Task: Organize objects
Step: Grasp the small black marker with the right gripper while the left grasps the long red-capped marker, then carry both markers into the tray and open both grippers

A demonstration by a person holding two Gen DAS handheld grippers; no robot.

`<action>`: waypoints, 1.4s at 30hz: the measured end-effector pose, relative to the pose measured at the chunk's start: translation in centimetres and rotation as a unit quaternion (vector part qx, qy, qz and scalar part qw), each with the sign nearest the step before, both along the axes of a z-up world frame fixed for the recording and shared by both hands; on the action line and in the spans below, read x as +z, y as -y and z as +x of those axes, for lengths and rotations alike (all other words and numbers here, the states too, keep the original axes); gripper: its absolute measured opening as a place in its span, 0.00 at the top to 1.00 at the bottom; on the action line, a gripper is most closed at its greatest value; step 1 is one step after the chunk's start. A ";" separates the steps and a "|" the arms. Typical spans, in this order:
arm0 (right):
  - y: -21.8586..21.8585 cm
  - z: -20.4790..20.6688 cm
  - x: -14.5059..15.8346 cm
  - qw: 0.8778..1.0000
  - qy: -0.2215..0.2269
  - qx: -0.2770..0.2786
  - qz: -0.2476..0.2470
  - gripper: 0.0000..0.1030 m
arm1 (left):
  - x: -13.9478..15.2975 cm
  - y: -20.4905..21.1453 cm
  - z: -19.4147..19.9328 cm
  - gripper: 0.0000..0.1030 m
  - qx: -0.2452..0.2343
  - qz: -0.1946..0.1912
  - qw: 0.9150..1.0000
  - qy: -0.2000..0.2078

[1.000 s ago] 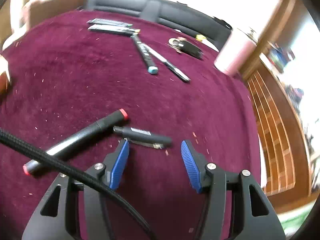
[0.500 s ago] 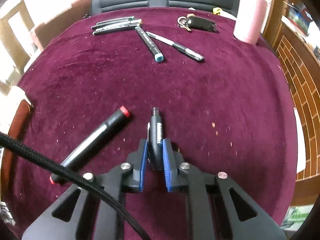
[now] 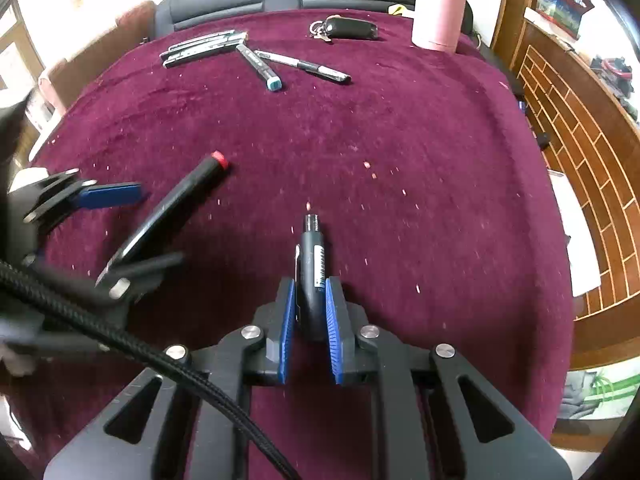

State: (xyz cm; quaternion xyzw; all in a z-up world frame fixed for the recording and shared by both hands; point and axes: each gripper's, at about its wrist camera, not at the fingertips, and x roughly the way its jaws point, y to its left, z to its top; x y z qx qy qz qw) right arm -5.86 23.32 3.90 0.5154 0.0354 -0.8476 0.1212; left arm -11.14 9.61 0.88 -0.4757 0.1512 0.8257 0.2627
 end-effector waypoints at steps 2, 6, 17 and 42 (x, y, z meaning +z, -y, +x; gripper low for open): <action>0.3 0.6 0.0 1.000 -0.007 0.000 0.015 0.87 | 0.1 -0.2 0.1 0.36 0.000 0.011 1.000 -0.006; 1.3 1.8 0.1 0.999 -0.022 0.002 0.025 0.87 | 0.5 0.8 0.9 0.89 0.000 0.016 1.000 -0.015; 3.0 5.1 2.1 0.999 -0.039 0.002 -0.011 0.88 | 3.2 6.7 3.5 0.89 0.051 0.074 0.996 -0.018; 2.4 0.9 -0.8 0.995 -0.023 -0.100 0.019 0.87 | 7.8 19.1 12.4 0.89 0.100 0.218 0.971 -0.018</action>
